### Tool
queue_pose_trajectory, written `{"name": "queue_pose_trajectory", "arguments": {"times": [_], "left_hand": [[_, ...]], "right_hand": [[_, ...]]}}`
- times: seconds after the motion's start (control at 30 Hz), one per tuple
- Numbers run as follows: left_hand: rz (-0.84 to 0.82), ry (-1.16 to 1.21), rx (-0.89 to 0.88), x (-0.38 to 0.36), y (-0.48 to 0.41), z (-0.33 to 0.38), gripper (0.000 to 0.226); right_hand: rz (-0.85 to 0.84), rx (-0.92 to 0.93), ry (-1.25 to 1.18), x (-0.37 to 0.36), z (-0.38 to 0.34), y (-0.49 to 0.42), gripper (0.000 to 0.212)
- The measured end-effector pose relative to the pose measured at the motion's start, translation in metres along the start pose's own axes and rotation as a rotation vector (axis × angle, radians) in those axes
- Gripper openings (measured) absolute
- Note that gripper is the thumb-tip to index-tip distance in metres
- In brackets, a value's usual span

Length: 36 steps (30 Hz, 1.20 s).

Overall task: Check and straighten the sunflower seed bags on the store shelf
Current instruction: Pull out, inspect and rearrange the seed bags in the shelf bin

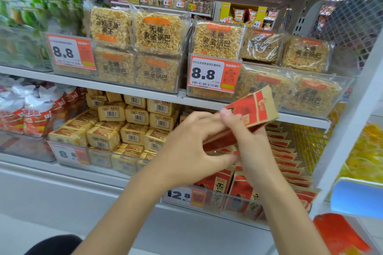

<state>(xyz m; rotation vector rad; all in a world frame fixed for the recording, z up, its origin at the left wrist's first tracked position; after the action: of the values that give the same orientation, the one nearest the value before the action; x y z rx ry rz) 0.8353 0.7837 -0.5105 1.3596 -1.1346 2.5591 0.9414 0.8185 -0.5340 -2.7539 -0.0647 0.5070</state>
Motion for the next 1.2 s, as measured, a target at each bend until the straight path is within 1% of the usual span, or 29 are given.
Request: {"name": "queue_pose_trajectory", "arguments": {"times": [0.03, 0.07, 0.1, 0.13, 0.17, 0.2, 0.27, 0.3, 0.33, 0.4, 0.47, 0.57, 0.63, 0.7, 0.73, 0.97, 1.03, 1.1, 1.13, 1.2], "left_hand": [[-0.108, 0.17, 0.042, -0.01, 0.0, -0.006, 0.055], [-0.11, 0.279, 0.087, -0.011, -0.001, -0.013, 0.049], [-0.021, 0.344, 0.135, -0.006, -0.001, -0.023, 0.039], [0.087, 0.398, 0.202, 0.0, -0.001, -0.037, 0.028], [0.152, 0.415, 0.273, 0.004, 0.0, -0.051, 0.021], [0.146, 0.419, 0.329, 0.003, 0.002, -0.06, 0.022], [0.031, 0.523, 0.397, -0.007, 0.003, -0.071, 0.032], [-0.005, 0.623, 0.421, -0.009, 0.005, -0.074, 0.034], [0.0, 0.682, 0.424, -0.007, 0.005, -0.076, 0.033], [0.087, 0.674, 0.384, 0.006, 0.004, -0.077, 0.028], [0.143, 0.651, 0.355, 0.011, 0.003, -0.078, 0.029], [0.174, 0.555, 0.354, 0.016, 0.001, -0.085, 0.036], [0.254, 0.464, 0.428, 0.026, 0.004, -0.102, 0.037], [0.327, 0.463, 0.507, 0.035, 0.01, -0.121, 0.034], [0.325, 0.479, 0.53, 0.037, 0.011, -0.127, 0.033], [0.038, 0.524, 0.565, 0.006, 0.004, -0.14, 0.031], [-0.035, 0.509, 0.568, -0.008, 0.001, -0.142, 0.029], [-0.092, 0.502, 0.568, -0.021, -0.001, -0.144, 0.027], [-0.11, 0.506, 0.572, -0.027, -0.002, -0.147, 0.027], [-0.118, 0.484, 0.572, -0.034, -0.005, -0.152, 0.026]], "right_hand": [[0.022, -0.025, -0.02, 0.006, 0.002, -0.001, 0.028], [0.02, -0.035, -0.015, 0.01, 0.005, -0.003, 0.017], [0.012, -0.046, -0.01, 0.011, 0.008, -0.004, 0.006], [-0.003, -0.047, -0.002, 0.01, 0.009, -0.005, 0.005], [-0.018, -0.054, -0.008, 0.009, 0.011, -0.005, 0.007], [-0.031, -0.057, -0.018, 0.007, 0.012, -0.005, 0.009], [-0.047, -0.06, -0.046, 0.005, 0.014, -0.006, 0.027], [-0.056, -0.07, -0.054, 0.003, 0.015, -0.006, 0.033], [-0.07, -0.072, -0.034, 0.003, 0.014, -0.006, 0.035], [-0.125, -0.04, 0.083, 0.001, 0.007, -0.008, 0.026], [-0.146, 0.042, 0.222, 0.001, -0.006, -0.01, 0.017], [-0.129, 0.234, 0.373, -0.001, -0.028, -0.008, 0.022], [-0.096, 0.344, 0.465, -0.004, -0.035, -0.007, 0.025], [-0.089, 0.381, 0.524, -0.007, -0.031, -0.011, 0.027], [-0.1, 0.39, 0.559, -0.01, -0.027, -0.013, 0.028], [-0.196, 0.365, 0.873, -0.024, 0.02, -0.038, 0.026], [-0.221, 0.295, 0.932, -0.023, 0.035, -0.045, 0.023], [-0.262, 0.161, 0.966, -0.021, 0.052, -0.053, 0.02], [-0.292, 0.099, 0.983, -0.02, 0.06, -0.057, 0.018], [-0.342, 0.042, 1.024, -0.021, 0.071, -0.063, 0.019]]}}
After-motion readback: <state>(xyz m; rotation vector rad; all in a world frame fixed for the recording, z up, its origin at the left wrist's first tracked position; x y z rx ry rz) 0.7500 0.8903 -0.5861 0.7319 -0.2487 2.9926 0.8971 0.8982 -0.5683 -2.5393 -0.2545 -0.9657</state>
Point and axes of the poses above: each hand's wrist, its own y-axis away from the middle knuckle, its own x-axis out of the back of the hand, z = x × y, the point moved 10 cm from there along -y, towards the middle knuckle, and after that the axes turned 12 degrees about -y, right-handed, at the moved point
